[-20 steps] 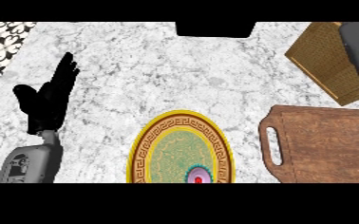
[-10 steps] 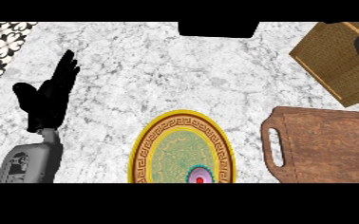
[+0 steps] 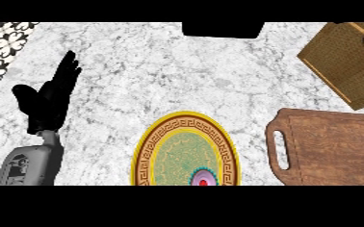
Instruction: Pick the squash from the cutting board and place it in the basket
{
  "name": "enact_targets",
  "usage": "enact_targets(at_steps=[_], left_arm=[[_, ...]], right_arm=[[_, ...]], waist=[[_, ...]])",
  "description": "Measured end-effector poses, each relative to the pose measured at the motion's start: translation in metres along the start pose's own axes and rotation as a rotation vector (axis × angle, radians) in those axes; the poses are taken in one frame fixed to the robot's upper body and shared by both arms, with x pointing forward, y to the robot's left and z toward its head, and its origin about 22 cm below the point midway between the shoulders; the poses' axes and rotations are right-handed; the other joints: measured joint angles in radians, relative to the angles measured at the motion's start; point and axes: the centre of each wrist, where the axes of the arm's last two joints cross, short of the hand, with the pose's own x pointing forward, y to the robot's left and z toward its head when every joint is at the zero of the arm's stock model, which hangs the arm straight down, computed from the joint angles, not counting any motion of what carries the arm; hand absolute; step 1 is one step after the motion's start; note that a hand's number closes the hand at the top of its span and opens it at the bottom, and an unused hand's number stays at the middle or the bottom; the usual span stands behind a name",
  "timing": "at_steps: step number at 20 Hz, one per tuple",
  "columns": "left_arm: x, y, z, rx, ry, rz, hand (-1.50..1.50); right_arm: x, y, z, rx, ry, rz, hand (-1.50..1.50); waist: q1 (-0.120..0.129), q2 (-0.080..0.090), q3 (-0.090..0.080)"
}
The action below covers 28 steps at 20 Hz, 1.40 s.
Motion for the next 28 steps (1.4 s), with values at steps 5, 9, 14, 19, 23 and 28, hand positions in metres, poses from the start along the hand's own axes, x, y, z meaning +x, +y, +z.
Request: enact_targets(at_steps=[5,9,14,19,23,28], left_arm=[[-0.002,-0.004,-0.004,-0.001,0.005,0.006,0.00],[-0.001,-0.001,-0.005,-0.001,0.003,0.008,0.00],[0.001,-0.004,-0.007,-0.003,-0.001,0.007,0.00],[0.005,-0.004,-0.011,-0.007,-0.002,0.011,0.00],[0.004,-0.004,-0.007,-0.010,-0.002,0.005,0.00],[0.003,-0.002,-0.008,-0.006,-0.007,0.009,0.00]], right_arm=[[-0.007,-0.001,-0.003,0.133,0.037,0.052,1.50],[-0.017,0.002,-0.004,0.174,0.048,0.046,1.50],[-0.031,0.008,-0.004,0.175,0.052,0.044,1.50],[-0.035,0.012,-0.002,0.173,0.055,0.065,1.50],[-0.042,0.017,-0.001,0.181,0.062,0.090,1.50],[-0.045,0.026,0.004,0.205,0.070,0.120,1.50]], waist=[[0.000,0.002,-0.002],[0.002,0.000,-0.004],[0.004,0.000,-0.005],[0.007,0.000,-0.006],[0.010,0.000,-0.006],[0.010,-0.001,-0.008]])
